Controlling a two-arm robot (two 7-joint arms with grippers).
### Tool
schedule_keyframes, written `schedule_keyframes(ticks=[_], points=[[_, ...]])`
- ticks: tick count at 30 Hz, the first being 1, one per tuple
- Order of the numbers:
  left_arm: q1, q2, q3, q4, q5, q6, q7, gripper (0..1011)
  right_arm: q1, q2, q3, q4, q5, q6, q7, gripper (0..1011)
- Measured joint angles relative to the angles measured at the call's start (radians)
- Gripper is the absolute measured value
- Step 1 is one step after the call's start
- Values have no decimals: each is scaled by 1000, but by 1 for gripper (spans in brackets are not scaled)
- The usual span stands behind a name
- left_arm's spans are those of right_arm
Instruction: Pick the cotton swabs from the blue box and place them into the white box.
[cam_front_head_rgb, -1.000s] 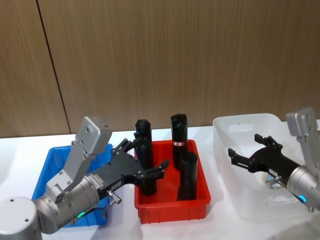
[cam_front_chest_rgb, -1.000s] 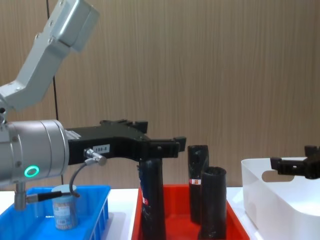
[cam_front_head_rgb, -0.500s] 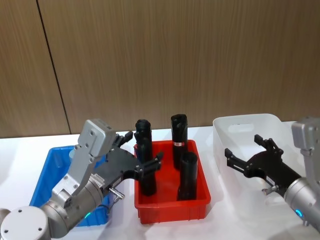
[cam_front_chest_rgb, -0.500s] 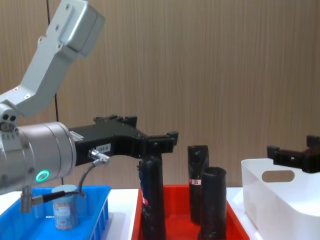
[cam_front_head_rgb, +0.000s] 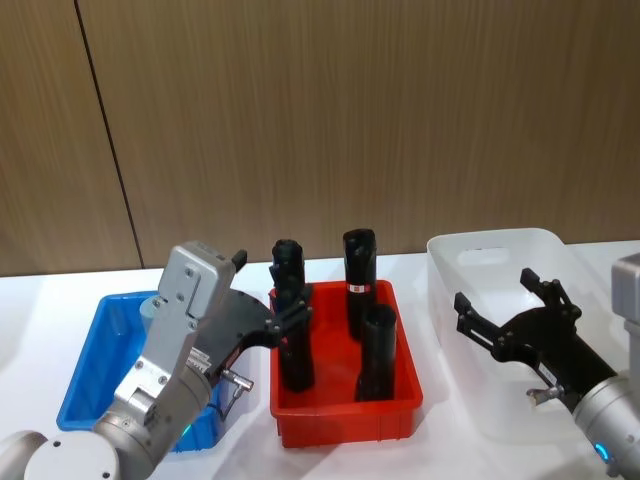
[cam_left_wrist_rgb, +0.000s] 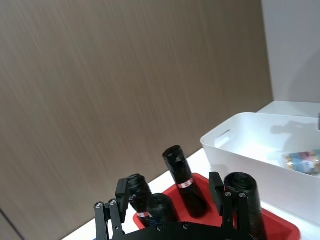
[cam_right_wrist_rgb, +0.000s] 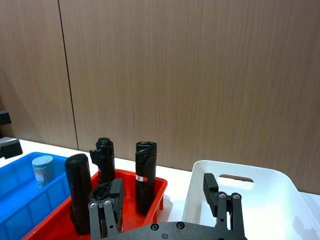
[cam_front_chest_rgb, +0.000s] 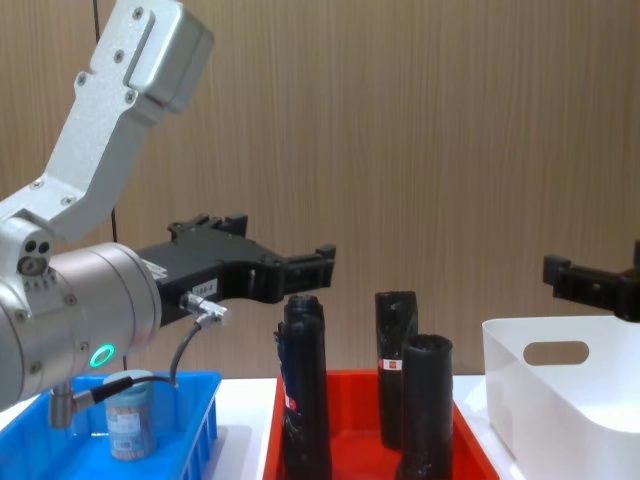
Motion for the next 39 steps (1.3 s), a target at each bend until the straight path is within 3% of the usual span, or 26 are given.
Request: schedule_keyframes(ticks=[6,12,39], points=[[8,-4,11,-6,16,-16,64,1004,-12,-2,1,-14,0,-4,-10,1002],[11,-6,15,-8,22,-22,88,1004,-12,-2,1,-15,0,-4,-10,1002],[10,-5,14,-7,22,-22,90,1004,-12,-1,0,-14,-1,-2,-6,1002]])
